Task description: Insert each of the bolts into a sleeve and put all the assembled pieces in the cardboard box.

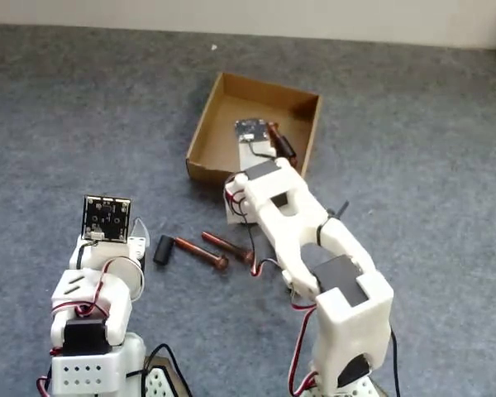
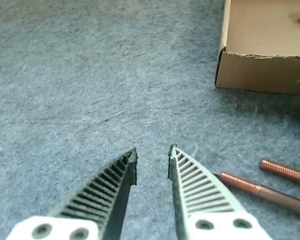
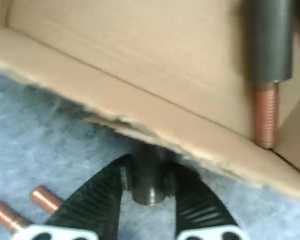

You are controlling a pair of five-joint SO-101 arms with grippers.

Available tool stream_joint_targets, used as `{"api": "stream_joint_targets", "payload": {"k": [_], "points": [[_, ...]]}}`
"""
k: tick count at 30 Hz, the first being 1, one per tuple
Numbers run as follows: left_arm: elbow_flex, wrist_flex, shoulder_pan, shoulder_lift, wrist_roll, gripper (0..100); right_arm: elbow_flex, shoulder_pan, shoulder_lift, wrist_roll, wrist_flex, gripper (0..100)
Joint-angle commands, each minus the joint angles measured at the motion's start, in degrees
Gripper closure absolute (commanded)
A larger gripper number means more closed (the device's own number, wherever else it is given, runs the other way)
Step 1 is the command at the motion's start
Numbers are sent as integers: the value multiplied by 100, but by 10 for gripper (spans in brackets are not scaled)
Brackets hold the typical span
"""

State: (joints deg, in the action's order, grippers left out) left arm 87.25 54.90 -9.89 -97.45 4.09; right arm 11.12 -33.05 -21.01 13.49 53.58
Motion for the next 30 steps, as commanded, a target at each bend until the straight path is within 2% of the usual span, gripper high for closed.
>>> {"api": "stream_joint_targets", "payload": {"k": [1,5,10,13,16,19,25,30], "points": [[-31,-114,-75,-31,-44,870,-391,-13,286,-26,409,993],[-22,-114,-75,-31,-44,870,-330,-4,1121,-26,716,994],[-101,-132,-75,-31,-18,867,532,-4,2659,18,927,994],[-435,-97,-31,-22,492,867,1367,22,3714,26,910,994],[-778,79,145,31,668,867,2264,171,4796,26,892,994],[-1165,387,470,40,976,867,3108,497,5745,26,523,994],[-2220,1530,1270,92,1591,867,4541,1314,7029,26,-787,994],[-3029,2013,1692,1200,2224,866,5165,1666,7407,26,-1569,994]]}}
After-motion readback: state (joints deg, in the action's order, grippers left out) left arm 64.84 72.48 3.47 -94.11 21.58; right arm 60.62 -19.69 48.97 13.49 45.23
